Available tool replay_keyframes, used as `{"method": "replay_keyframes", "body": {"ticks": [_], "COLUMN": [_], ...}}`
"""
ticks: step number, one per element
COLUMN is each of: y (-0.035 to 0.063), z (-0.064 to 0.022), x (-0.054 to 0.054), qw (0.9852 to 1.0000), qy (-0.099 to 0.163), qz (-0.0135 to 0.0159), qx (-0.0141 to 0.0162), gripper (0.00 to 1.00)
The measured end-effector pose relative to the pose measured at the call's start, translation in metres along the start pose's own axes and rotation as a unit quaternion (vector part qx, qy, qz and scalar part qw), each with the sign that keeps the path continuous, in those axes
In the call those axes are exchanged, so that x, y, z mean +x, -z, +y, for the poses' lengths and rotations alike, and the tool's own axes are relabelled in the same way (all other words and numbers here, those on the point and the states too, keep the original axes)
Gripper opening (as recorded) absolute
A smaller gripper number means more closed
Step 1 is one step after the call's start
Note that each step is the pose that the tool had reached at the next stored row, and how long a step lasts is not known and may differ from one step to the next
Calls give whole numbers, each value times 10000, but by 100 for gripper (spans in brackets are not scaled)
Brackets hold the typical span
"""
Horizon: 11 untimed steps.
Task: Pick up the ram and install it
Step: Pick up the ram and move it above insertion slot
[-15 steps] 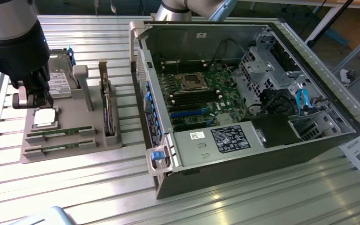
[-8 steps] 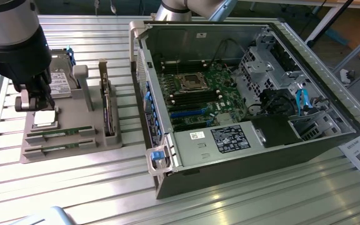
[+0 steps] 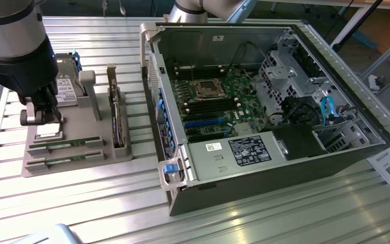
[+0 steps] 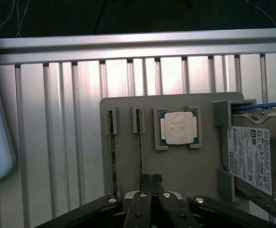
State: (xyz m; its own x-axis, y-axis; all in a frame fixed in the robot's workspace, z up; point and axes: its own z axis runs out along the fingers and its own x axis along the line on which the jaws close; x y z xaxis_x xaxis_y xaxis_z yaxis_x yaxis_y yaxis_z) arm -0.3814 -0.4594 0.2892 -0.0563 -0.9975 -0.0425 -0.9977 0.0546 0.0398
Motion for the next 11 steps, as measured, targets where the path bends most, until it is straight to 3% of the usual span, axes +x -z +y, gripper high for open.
{"method": "replay_keyframes", "body": {"ticks": [6,11], "y": [-79,-83], "z": [-3,-3], "x": [6,6], "qw": [10000,10000], "qy": [0,0], "qz": [0,0], "qx": [2,2], "gripper": [10,10]}}
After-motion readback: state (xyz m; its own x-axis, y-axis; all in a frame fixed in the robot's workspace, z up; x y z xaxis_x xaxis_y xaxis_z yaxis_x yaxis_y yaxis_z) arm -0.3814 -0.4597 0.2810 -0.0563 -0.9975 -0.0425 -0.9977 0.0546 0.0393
